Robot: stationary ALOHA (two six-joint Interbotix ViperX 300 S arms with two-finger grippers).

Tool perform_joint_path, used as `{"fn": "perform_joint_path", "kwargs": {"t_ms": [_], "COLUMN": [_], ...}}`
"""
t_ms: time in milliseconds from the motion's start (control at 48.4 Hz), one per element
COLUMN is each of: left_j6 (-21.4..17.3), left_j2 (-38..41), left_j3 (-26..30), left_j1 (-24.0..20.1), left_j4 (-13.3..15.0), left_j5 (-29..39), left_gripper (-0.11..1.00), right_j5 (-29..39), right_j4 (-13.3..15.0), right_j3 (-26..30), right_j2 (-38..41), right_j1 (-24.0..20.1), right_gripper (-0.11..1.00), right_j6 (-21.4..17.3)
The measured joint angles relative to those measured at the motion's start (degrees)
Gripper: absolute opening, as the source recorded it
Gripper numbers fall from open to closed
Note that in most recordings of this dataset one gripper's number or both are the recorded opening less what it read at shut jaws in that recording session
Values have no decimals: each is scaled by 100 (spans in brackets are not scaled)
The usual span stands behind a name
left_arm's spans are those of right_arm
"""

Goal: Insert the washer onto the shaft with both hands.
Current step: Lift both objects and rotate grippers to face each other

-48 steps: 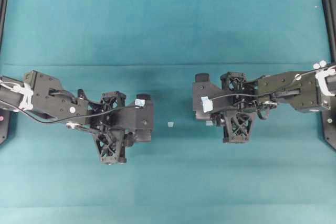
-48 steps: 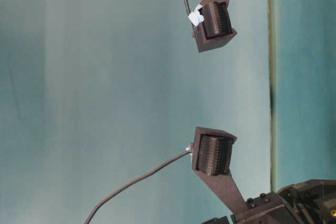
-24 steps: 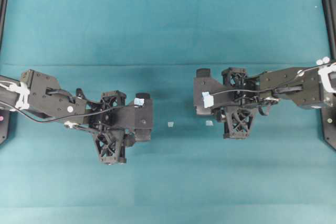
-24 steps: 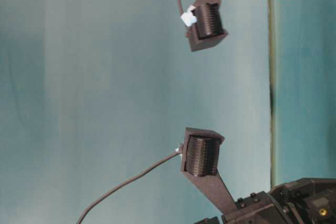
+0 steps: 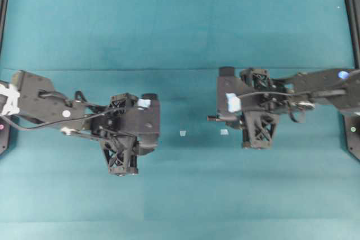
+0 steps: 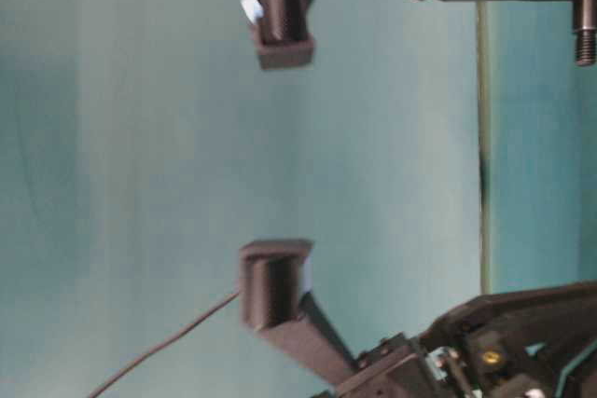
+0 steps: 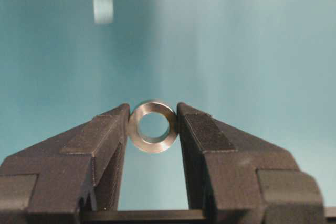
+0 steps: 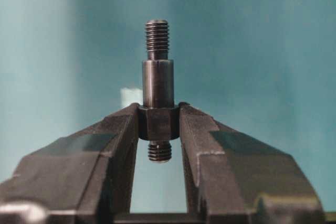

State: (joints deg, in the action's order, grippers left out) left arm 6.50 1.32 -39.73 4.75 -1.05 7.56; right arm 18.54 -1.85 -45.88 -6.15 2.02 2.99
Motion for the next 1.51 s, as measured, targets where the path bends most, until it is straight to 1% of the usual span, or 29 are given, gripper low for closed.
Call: {"fn": "perform_joint_path", "kwargs": {"t_ms": [62, 145, 310, 454, 661, 1012, 1156, 1507], "left_j6": [0, 0, 0, 0, 9, 53, 53, 79], "left_j2": [-53, -114, -211, -272, -334, -343, -343, -343], "left_j3": [-97, -202, -369, -483, -606, -650, -624, -606], "left_j1": [9, 9, 9, 0, 0, 0, 0, 9], "left_j4": [0, 0, 0, 0, 0, 0, 0, 0], "left_j5": [-334, -677, -1257, -1644, -2224, -2900, -3015, -3041], "left_gripper": [35, 35, 35, 35, 35, 35, 35, 35], "right_j5": [-202, -501, -1204, -1749, -1995, -2575, -2848, -3612], "right_j4": [-44, -114, -132, -132, -123, -132, -132, -132], "right_j3": [-114, -290, -642, -914, -1160, -1213, -1213, -1248], "right_j2": [-70, -176, -404, -589, -659, -404, -290, 9], "right_j1": [-79, -185, -352, -413, -589, -800, -844, -896], "right_gripper": [0, 0, 0, 0, 0, 0, 0, 0], "right_j6": [-70, -281, -826, -1107, -1160, -1345, -1371, -1380]}}
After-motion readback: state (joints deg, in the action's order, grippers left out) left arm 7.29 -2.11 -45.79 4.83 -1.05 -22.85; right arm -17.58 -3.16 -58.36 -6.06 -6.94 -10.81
